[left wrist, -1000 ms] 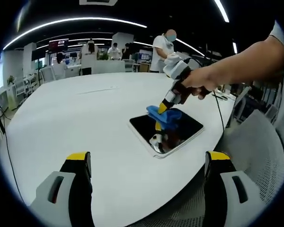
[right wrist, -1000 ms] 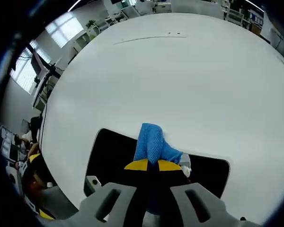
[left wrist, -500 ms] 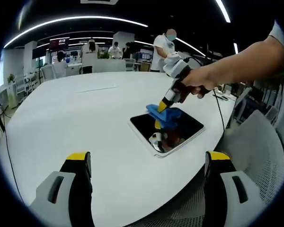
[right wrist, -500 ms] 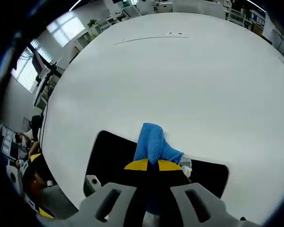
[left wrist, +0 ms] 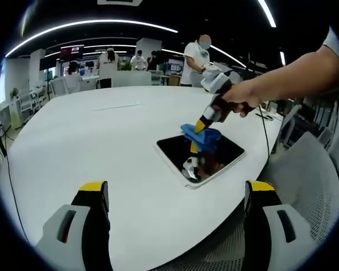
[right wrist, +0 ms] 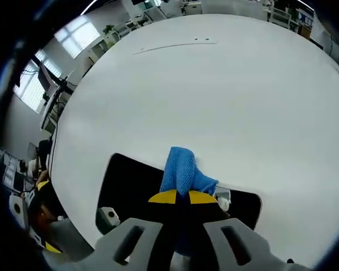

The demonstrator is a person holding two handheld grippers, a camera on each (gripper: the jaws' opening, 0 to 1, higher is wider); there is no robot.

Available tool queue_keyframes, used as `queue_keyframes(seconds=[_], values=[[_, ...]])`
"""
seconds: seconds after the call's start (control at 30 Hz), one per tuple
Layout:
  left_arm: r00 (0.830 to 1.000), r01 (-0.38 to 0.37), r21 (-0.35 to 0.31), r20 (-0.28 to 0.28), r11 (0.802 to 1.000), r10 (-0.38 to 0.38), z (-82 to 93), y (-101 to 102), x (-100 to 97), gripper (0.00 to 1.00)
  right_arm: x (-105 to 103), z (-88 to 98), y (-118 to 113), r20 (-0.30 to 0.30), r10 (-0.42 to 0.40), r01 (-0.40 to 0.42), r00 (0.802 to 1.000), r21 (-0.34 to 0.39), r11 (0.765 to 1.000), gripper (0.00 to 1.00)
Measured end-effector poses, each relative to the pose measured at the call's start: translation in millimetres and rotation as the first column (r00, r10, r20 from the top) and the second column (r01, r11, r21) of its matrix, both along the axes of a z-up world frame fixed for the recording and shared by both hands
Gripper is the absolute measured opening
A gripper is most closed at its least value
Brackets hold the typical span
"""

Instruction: Wipe the mirror surface with the cleaning cloth until all visible marks leave the cleaned area.

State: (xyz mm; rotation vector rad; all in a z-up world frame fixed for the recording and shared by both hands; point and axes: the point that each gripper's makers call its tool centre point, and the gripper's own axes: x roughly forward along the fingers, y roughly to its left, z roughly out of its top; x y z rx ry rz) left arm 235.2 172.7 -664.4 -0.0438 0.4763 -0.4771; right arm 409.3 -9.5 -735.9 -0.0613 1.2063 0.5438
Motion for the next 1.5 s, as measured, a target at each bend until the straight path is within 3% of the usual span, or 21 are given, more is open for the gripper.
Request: queue_keyframes(seconds=[0.63, 1.07, 1.27, 1.5], values=[[1.0, 0.002, -0.007, -0.011, 1.0, -0.002, -2.5, 0, 0.1, 0.99, 3, 0.3, -21, -0.002, -0.034, 0.034, 0.999, -0.026, 0.999, 0.0], [1.0, 0.0, -0.004, -0.006, 1.0, 0.0, -2.2, 1, 0.4, 0.99, 3, -1.2, -22, 0.01, -0.067, 0.067, 0.998, -0.018, 0.998, 0.0], [1.0, 0.001, -0.007, -0.01, 1.0, -0.001, -2.1, 0, 0.0, 0.99, -6, -0.6, -25, 0.001, -0.105, 0.105, 0.994, -0.004, 0.994, 0.0], [1.0, 0.003, -0.004, -0.008, 1.0, -0.003, -1.3, -1, -0.2, 0.99, -14, -1.2, -27, 0.031, -0.128, 0.128, 0.991, -0.006, 0.992, 0.0]])
